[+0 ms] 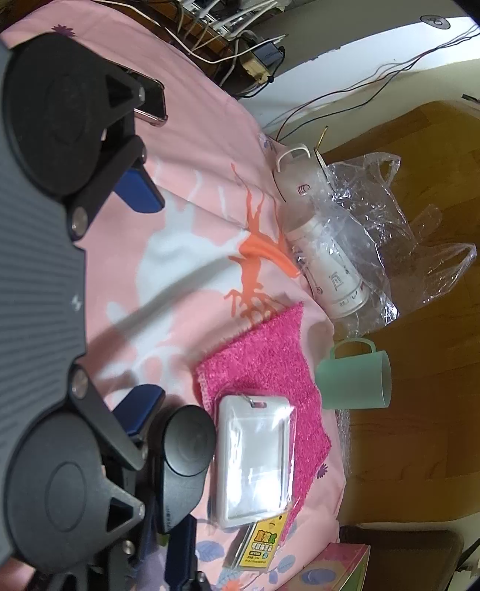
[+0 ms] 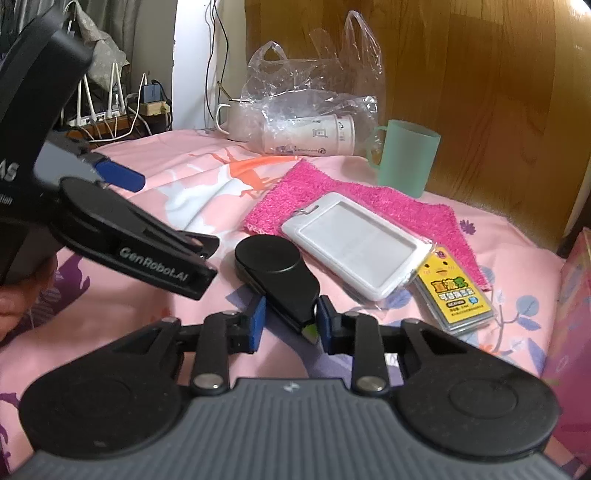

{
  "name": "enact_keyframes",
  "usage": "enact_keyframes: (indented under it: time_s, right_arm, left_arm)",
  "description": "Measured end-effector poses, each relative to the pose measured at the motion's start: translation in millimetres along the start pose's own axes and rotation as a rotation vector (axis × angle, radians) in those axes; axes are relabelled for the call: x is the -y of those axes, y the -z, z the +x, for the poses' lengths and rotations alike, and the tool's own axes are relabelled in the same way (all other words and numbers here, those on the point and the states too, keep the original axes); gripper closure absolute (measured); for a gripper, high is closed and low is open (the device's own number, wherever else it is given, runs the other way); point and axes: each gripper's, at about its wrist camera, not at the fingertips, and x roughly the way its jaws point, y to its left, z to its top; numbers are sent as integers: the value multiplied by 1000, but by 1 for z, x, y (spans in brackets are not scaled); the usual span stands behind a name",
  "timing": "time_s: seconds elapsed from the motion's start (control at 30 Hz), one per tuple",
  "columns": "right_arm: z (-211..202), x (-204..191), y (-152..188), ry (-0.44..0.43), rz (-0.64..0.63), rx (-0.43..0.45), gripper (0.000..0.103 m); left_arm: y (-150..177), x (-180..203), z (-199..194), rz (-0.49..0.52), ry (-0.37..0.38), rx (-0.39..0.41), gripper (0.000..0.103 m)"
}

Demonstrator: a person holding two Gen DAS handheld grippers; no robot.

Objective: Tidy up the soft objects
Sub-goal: 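Grasp the black highlighter with the right gripper and lift it, then carry the highlighter into the pink tin and open the right gripper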

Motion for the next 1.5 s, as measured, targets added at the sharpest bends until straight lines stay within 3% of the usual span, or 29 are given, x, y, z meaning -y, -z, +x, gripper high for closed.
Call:
enact_keyframes:
  time_s: [0.33, 0.9, 1.1, 1.17, 1.33, 1.5]
  right_arm:
    - [-6, 1, 4, 18, 35, 3, 73]
    - [-30, -5, 20, -42, 109, 8, 76]
    - [-29, -3, 20, -61, 115, 7, 70]
    - [-28, -4, 19, -65, 102, 5, 64]
    - [-22, -6, 14, -55, 65, -8, 51]
    - [-9, -3, 5, -65, 84, -10, 50]
  left_arm:
    - [-1, 12, -2, 20, -4, -13, 1]
    - [0, 15, 0, 21, 0, -23, 1]
    - [0, 14, 0, 16, 7, -25, 1]
    - [-1, 7, -3, -27, 62, -32, 1]
    - [-7, -28, -16, -199, 321, -39, 6]
    - [-11, -36, -10, -281, 542, -68, 7]
